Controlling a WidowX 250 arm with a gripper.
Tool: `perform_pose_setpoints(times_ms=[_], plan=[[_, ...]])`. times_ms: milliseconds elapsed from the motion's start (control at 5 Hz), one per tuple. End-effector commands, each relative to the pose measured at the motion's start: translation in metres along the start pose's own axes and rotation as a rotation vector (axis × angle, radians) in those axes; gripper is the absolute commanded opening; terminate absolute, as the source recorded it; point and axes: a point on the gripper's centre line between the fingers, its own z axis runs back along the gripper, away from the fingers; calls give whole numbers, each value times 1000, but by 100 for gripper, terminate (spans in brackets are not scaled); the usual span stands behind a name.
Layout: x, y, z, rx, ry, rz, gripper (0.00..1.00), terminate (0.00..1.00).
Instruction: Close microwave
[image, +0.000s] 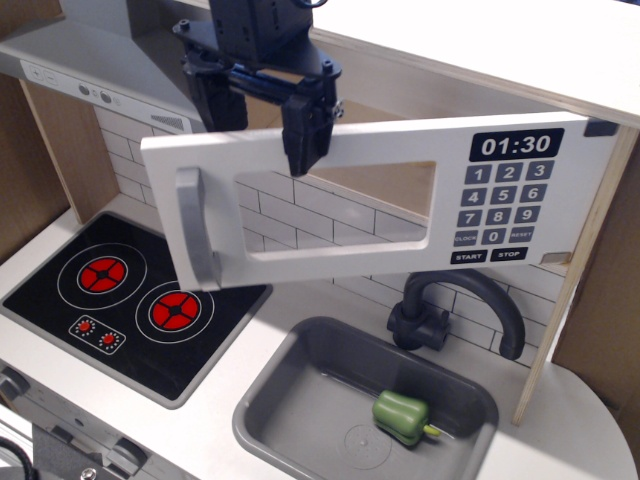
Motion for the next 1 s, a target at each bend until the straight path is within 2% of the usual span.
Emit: perform_pose_setpoints(times_ms=[0,200,400,600,800], plan=[[10,0,35,1,-60,33,100,0],[-10,-15,38,11,-41,-7,100,0],[-30,-32,24,7,-52,-9,100,0],[-39,-44,16,-24,-63,-5,100,0],[-37,-56,-17,-36,-22,37,100,0]])
